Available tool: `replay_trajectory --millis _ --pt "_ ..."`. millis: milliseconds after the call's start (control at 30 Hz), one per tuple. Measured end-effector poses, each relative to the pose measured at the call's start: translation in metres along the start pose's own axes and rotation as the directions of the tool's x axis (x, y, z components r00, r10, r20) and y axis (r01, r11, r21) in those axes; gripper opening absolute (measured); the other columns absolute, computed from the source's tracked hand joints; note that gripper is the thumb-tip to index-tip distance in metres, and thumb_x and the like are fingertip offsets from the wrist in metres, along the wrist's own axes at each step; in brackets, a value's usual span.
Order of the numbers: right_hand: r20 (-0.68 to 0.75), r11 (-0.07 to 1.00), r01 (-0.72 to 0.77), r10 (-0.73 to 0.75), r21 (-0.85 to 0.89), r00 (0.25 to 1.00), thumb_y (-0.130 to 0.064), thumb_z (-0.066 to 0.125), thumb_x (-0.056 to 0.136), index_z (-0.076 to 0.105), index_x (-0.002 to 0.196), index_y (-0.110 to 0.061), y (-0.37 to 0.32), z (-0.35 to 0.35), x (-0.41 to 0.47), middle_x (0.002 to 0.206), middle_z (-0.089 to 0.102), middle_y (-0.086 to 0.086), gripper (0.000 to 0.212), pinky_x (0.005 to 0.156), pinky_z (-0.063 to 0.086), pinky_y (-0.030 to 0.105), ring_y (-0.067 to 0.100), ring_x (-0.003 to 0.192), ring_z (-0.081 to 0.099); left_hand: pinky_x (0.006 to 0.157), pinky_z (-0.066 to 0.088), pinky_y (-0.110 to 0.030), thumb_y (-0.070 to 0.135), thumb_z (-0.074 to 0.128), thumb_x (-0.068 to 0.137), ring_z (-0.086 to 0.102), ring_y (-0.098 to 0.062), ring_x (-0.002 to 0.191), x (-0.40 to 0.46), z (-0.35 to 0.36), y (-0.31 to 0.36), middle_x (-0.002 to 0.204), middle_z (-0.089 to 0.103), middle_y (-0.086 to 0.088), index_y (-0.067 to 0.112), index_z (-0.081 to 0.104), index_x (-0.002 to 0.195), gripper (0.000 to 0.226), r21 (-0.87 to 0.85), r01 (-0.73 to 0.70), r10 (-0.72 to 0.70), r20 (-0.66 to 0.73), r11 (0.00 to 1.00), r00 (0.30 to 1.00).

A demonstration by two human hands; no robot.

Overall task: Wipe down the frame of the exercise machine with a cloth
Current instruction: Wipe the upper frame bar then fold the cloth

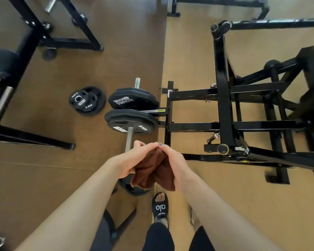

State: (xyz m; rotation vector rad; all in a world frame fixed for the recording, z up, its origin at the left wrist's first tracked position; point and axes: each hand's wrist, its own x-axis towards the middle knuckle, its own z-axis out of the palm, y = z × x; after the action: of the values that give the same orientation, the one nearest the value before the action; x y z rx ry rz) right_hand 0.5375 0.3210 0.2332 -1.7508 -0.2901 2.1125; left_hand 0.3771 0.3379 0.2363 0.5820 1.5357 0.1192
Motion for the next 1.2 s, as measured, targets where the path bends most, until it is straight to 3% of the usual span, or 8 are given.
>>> replay_trajectory --millis 233,433,567,700,767,933,1100,1200 --pt "-0.046 1.0 -0.015 0.015 0.016 0.999 -0.063 0.07 0.086 0.063 0.129 -0.017 0.016 0.011 -0.045 0.122 0.07 0.016 0.063 0.104 0.05 0.055 0.039 0.114 0.066 0.098 0.056 -0.037 0.081 0.067 0.077 0.074 -0.018 0.105 -0.069 0.006 -0.024 0.117 0.076 0.003 0.031 0.067 0.128 0.071 0.014 -0.023 0.02 0.206 1.0 0.978" --pt "-0.101 0.996 0.0 -0.009 -0.086 0.995 -0.076 0.053 0.089 0.063 0.123 -0.019 0.027 0.0 -0.076 0.109 0.073 0.013 0.067 0.096 0.057 0.053 0.035 0.1 0.07 0.098 0.058 -0.043 0.057 0.079 0.082 0.076 -0.018 0.1 -0.104 0.028 -0.036 0.109 0.078 0.003 0.028 0.069 0.121 0.05 0.122 -0.152 0.141 0.088 0.981 0.986" --pt "-0.045 0.994 0.06 -0.064 -0.092 0.997 -0.073 0.054 0.09 0.066 0.12 -0.019 0.034 -0.015 -0.098 0.108 0.075 0.011 0.063 0.098 0.056 0.053 0.034 0.099 0.072 0.095 0.059 -0.045 0.042 0.067 0.092 0.076 -0.023 0.098 -0.127 0.042 -0.039 0.106 0.079 -0.001 0.026 0.07 0.117 0.03 0.079 -0.16 0.163 -0.036 0.984 0.986" --pt "-0.017 0.963 0.147 -0.155 -0.228 0.988 -0.062 0.066 0.09 0.064 0.114 -0.023 0.03 -0.023 -0.113 0.109 0.074 0.007 0.045 0.095 0.058 0.05 0.03 0.099 0.071 0.087 0.052 -0.036 0.043 0.057 0.094 0.07 -0.022 0.107 -0.147 0.041 -0.04 0.117 0.074 0.001 0.023 0.064 0.127 0.039 0.009 -0.153 0.152 -0.166 0.988 0.974" --pt "0.028 0.922 0.217 -0.22 -0.319 0.975 -0.054 0.071 0.091 0.064 0.111 -0.025 0.029 -0.022 -0.12 0.112 0.072 0.005 0.036 0.094 0.058 0.05 0.029 0.101 0.07 0.094 0.055 -0.039 0.034 0.054 0.094 0.071 -0.021 0.107 -0.159 0.036 -0.042 0.116 0.075 0.002 0.027 0.064 0.129 0.037 -0.016 -0.198 0.191 -0.199 0.98 0.961" --pt "0.209 0.696 0.409 -0.357 -0.59 0.91 -0.029 0.074 0.093 0.062 0.121 -0.026 0.033 -0.008 -0.132 0.112 0.068 0.0 0.03 0.078 0.055 0.032 0.02 0.102 0.066 0.1 0.056 -0.043 0.028 0.056 0.096 0.074 -0.023 0.104 -0.19 0.013 -0.053 0.112 0.077 0.0 0.023 0.065 0.123 0.03 -0.025 -0.22 0.211 -0.198 0.975 0.957" --pt "0.408 0.601 0.519 -0.325 -0.608 0.853 -0.003 0.075 0.082 0.061 0.114 -0.037 0.052 0.039 -0.147 0.108 0.069 -0.006 0.049 0.071 0.054 0.02 0.012 0.099 0.068 0.097 0.057 -0.043 0.026 0.054 0.096 0.074 -0.028 0.103 -0.226 -0.028 -0.082 0.11 0.078 -0.007 0.012 0.065 0.123 0.032 0.019 -0.201 0.202 -0.095 0.979 0.975" --pt "0.458 0.606 0.533 -0.293 -0.59 0.84 -0.005 0.075 0.078 0.065 0.112 -0.033 0.073 0.085 -0.157 0.107 0.073 -0.004 0.045 0.085 0.056 0.03 0.014 0.101 0.07 0.102 0.054 -0.045 0.027 0.053 0.096 0.073 -0.031 0.106 -0.246 -0.067 -0.11 0.112 0.077 -0.009 0.01 0.067 0.124 0.035 0.026 -0.209 0.211 -0.082 0.978 0.974"
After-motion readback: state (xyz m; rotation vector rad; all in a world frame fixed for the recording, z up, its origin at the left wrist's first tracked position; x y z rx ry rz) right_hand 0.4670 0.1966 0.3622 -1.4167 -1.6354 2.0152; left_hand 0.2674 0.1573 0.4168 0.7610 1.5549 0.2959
